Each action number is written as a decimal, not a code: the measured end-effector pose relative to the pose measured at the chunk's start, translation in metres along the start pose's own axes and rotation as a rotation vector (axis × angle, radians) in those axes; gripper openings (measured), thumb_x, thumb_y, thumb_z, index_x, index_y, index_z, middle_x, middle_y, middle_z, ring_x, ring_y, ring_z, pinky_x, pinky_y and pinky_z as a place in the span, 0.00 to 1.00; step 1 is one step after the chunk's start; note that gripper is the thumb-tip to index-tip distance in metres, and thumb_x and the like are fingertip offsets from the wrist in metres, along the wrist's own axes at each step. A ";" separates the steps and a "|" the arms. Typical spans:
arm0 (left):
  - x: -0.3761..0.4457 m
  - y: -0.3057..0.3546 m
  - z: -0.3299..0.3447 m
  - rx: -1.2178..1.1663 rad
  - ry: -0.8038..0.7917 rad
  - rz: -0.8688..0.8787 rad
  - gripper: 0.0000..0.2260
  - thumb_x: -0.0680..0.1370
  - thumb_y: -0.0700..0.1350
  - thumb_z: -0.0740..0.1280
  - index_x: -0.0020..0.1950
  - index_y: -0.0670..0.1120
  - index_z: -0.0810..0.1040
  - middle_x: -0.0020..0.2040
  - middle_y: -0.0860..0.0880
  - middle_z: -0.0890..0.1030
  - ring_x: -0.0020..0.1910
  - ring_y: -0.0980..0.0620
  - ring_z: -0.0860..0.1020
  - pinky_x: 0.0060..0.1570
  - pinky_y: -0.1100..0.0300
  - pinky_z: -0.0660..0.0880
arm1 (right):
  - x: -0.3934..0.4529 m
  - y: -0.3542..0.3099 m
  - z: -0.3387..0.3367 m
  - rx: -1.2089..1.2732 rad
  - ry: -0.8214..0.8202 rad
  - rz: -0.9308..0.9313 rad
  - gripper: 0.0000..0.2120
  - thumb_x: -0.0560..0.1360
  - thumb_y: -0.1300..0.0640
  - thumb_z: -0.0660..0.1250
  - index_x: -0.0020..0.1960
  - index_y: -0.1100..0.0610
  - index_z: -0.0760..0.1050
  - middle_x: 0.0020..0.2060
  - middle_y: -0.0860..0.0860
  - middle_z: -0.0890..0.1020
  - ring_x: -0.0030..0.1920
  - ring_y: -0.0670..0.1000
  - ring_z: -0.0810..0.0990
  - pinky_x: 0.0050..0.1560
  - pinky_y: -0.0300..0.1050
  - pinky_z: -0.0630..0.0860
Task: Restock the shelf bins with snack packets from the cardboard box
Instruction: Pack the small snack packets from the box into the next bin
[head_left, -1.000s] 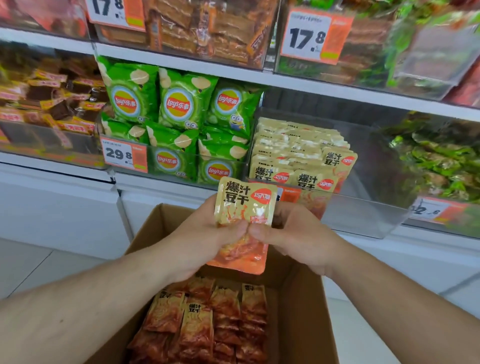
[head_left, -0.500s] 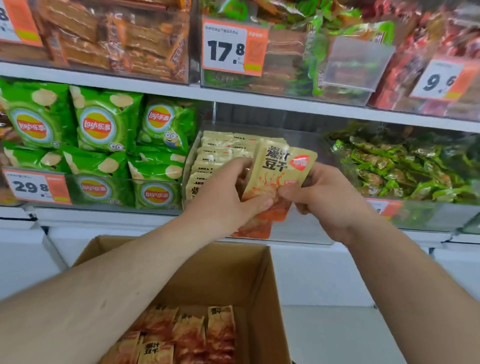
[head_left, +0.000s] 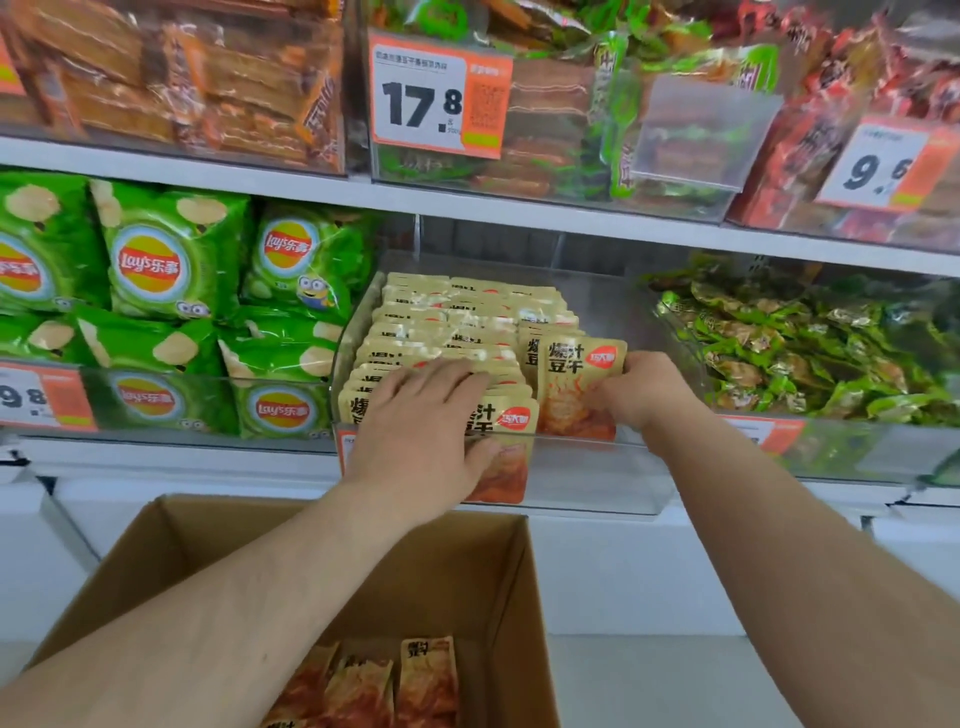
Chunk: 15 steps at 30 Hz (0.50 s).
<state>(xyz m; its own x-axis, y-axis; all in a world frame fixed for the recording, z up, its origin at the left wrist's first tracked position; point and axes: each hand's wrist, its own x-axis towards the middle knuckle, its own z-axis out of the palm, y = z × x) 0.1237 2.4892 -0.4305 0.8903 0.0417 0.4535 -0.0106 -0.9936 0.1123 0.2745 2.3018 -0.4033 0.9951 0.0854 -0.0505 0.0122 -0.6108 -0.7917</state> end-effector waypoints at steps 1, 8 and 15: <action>0.000 -0.001 0.002 0.006 0.003 0.002 0.28 0.77 0.60 0.64 0.75 0.53 0.67 0.75 0.53 0.68 0.75 0.50 0.64 0.74 0.50 0.54 | 0.004 -0.003 0.003 -0.044 -0.023 0.007 0.15 0.56 0.60 0.75 0.43 0.58 0.82 0.39 0.55 0.85 0.42 0.58 0.85 0.44 0.52 0.82; 0.002 0.000 0.004 0.036 0.014 -0.023 0.27 0.71 0.60 0.63 0.67 0.49 0.77 0.65 0.48 0.79 0.66 0.45 0.76 0.67 0.51 0.57 | 0.018 -0.009 0.021 -0.098 -0.098 0.070 0.10 0.67 0.65 0.72 0.48 0.66 0.82 0.34 0.61 0.85 0.35 0.55 0.84 0.30 0.43 0.75; 0.001 0.000 0.002 0.029 -0.013 0.000 0.28 0.79 0.60 0.61 0.77 0.53 0.62 0.77 0.52 0.64 0.77 0.49 0.59 0.76 0.51 0.48 | 0.017 -0.014 0.036 -0.183 -0.003 0.036 0.09 0.71 0.57 0.67 0.45 0.62 0.80 0.36 0.58 0.85 0.39 0.57 0.85 0.46 0.55 0.84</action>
<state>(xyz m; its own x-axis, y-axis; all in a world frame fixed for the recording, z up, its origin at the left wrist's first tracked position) 0.1257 2.4887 -0.4312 0.8963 0.0404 0.4417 0.0021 -0.9962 0.0867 0.2879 2.3403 -0.4145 0.9949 0.0631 -0.0785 -0.0051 -0.7465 -0.6653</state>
